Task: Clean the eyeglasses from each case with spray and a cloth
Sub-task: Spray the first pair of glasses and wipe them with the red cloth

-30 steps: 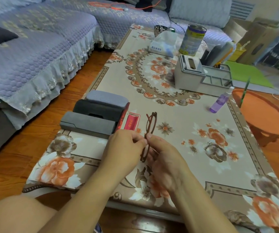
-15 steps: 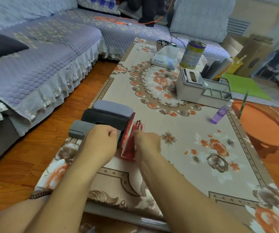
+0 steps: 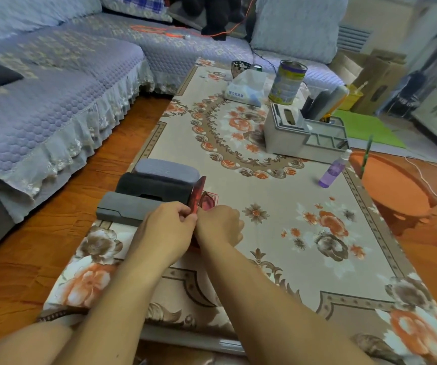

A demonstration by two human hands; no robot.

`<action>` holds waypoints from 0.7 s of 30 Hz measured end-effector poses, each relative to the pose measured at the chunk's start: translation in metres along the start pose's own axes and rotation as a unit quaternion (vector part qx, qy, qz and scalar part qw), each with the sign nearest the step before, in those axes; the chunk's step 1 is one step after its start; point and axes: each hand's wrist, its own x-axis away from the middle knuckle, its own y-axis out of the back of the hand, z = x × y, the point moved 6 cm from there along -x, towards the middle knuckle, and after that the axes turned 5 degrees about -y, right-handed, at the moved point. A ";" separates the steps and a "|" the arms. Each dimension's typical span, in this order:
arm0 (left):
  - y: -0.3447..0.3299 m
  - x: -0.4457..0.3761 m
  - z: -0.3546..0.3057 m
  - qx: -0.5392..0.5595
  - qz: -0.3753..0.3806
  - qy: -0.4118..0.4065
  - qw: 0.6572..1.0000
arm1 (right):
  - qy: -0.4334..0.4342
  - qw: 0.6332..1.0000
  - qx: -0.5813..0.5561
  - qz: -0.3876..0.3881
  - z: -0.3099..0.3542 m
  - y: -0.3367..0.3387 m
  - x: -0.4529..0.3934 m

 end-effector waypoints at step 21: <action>-0.008 -0.011 0.008 0.004 0.010 0.016 1.000 | -0.038 0.968 -0.148 0.197 -0.017 0.038 -0.020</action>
